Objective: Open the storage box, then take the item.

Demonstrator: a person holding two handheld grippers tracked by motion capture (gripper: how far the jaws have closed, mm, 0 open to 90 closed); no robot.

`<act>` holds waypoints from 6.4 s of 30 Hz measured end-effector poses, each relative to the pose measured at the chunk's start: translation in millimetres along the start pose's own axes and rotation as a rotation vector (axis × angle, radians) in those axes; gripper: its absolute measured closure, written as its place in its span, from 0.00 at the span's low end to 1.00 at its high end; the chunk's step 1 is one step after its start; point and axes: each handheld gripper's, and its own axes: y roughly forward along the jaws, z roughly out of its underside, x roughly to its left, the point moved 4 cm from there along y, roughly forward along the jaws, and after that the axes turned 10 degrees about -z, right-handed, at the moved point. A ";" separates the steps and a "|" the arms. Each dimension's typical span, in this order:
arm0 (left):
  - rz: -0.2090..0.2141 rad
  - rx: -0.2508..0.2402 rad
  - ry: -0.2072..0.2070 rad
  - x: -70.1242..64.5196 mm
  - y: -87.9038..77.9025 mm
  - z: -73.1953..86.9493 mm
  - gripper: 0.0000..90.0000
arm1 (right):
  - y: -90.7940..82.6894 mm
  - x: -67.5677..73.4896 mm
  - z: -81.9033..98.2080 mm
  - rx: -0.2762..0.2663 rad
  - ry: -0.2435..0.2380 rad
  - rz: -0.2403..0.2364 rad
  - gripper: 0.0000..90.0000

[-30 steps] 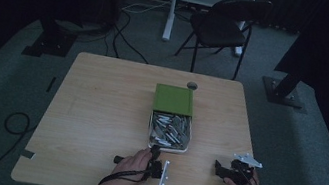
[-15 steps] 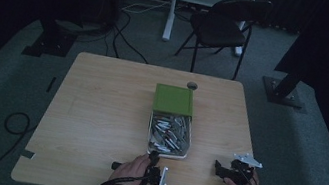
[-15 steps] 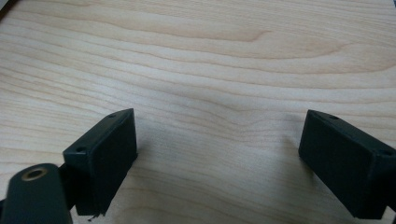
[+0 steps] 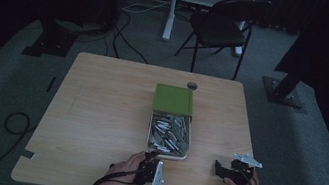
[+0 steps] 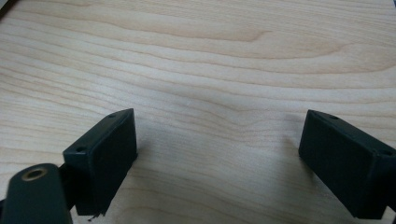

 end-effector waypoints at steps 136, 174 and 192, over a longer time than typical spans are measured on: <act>-0.092 0.513 -1.052 75.4 -22.1 234.6 0.02 | -0.1 -0.2 -0.2 -0.007 0.000 0.004 0.14; -0.092 0.515 -1.051 75.2 -22.3 234.5 0.02 | -42.3 64.6 -72.5 -0.143 -0.140 -0.158 0.18; -0.092 0.515 -1.051 75.2 -22.2 234.5 0.02 | -45.3 105.6 -94.1 -0.172 -0.258 -0.252 0.23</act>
